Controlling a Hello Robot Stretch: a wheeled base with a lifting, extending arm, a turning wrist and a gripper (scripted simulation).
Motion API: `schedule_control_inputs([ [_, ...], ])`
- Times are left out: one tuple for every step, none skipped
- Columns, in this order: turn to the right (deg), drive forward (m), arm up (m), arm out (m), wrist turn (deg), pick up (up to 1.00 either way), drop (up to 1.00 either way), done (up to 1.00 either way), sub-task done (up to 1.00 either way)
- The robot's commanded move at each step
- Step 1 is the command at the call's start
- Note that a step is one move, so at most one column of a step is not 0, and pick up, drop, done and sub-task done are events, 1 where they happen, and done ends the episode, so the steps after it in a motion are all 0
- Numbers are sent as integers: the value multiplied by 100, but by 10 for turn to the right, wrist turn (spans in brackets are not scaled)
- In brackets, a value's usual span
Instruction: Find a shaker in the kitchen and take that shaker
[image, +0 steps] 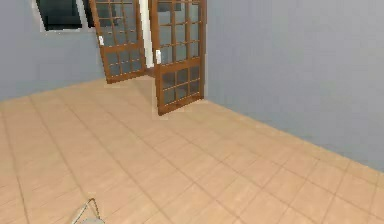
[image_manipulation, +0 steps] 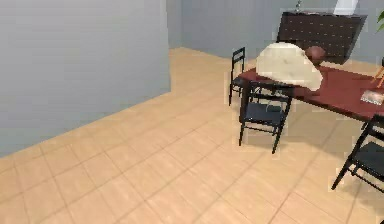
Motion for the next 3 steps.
schedule_control_inputs([
  [0,100,0,0,0,0,0,0,0],
  [-390,0,0,0,0,0,0,0,0],
  [0,100,0,0,0,0,0,0,0],
])
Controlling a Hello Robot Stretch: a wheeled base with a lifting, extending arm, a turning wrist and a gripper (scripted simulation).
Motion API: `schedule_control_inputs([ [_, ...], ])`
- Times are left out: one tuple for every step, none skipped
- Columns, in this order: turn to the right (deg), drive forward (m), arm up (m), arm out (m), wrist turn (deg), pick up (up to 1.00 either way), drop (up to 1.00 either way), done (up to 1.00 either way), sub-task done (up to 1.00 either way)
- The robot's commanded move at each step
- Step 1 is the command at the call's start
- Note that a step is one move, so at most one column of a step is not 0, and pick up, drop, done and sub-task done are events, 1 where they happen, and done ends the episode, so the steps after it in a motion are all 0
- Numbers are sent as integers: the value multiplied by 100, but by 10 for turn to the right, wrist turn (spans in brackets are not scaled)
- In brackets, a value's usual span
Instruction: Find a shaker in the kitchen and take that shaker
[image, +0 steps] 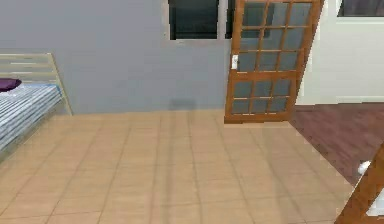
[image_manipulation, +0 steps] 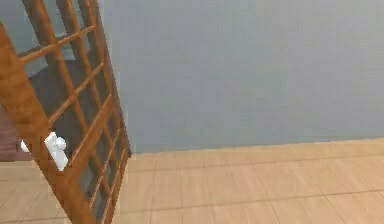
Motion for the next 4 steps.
schedule_control_inputs([
  [0,85,0,0,0,0,0,0,0],
  [450,0,0,0,0,0,0,0,0],
  [90,0,0,0,0,0,0,0,0],
  [30,0,0,0,0,0,0,0,0],
])
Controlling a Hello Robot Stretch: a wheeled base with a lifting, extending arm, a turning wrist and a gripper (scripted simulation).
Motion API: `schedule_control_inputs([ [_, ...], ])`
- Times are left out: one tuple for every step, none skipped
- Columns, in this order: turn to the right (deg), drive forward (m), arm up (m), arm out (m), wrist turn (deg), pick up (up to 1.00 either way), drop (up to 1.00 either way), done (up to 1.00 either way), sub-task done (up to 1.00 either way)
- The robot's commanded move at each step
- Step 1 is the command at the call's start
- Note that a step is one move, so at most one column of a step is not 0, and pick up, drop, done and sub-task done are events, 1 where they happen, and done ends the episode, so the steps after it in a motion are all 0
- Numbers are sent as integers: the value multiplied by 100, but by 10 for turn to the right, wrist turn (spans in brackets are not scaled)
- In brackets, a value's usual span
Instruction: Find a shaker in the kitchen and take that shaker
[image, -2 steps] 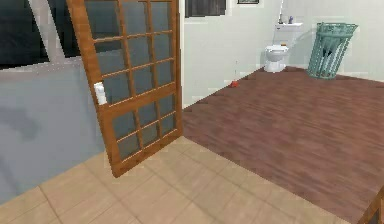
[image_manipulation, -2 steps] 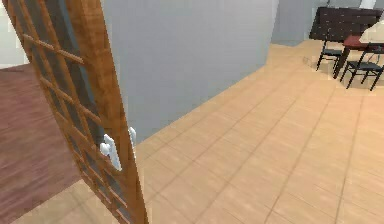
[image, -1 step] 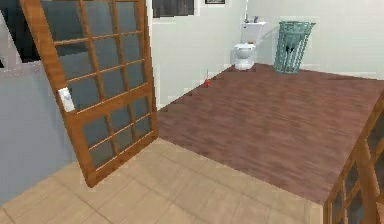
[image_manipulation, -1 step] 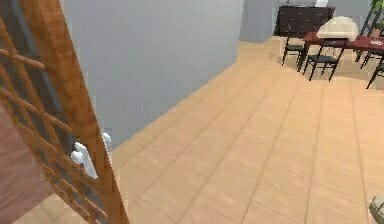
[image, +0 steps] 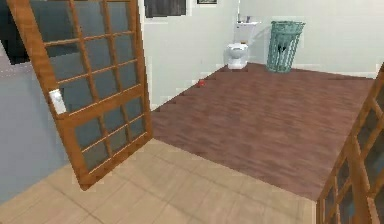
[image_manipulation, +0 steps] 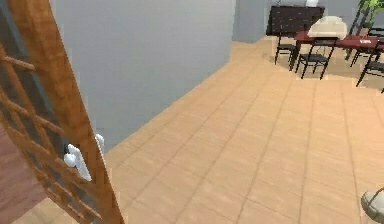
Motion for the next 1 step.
schedule_control_inputs([
  [0,90,0,0,0,0,0,0,0],
])
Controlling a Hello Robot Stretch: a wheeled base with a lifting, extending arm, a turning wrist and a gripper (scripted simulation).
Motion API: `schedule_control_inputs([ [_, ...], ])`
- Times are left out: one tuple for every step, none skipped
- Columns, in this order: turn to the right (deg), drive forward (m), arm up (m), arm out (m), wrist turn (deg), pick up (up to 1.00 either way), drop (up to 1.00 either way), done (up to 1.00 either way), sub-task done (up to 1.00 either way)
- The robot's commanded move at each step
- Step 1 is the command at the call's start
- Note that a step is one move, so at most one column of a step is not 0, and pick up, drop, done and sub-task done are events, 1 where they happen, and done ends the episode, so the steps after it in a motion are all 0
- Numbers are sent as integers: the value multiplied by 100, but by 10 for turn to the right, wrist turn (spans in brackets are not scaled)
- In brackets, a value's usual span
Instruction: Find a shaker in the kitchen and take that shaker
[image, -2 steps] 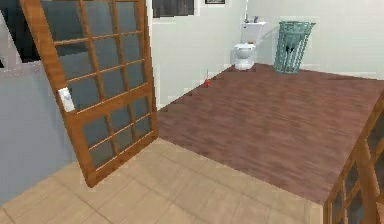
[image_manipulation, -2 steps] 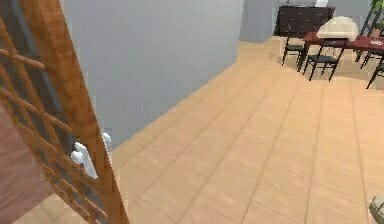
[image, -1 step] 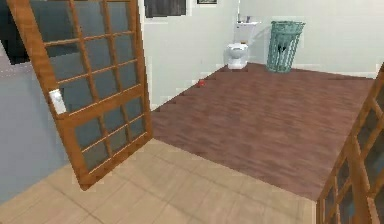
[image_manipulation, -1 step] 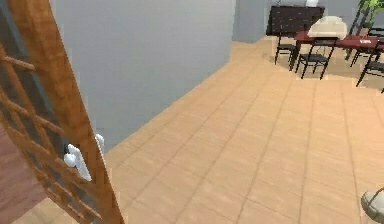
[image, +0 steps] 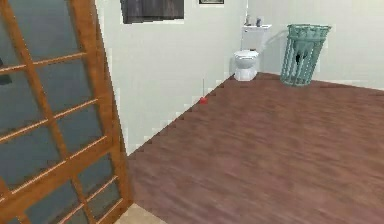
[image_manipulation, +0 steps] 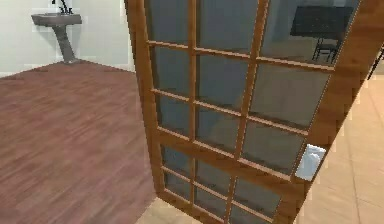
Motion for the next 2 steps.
schedule_control_inputs([
  [450,0,0,0,0,0,0,0,0],
  [60,0,0,0,0,0,0,0,0],
])
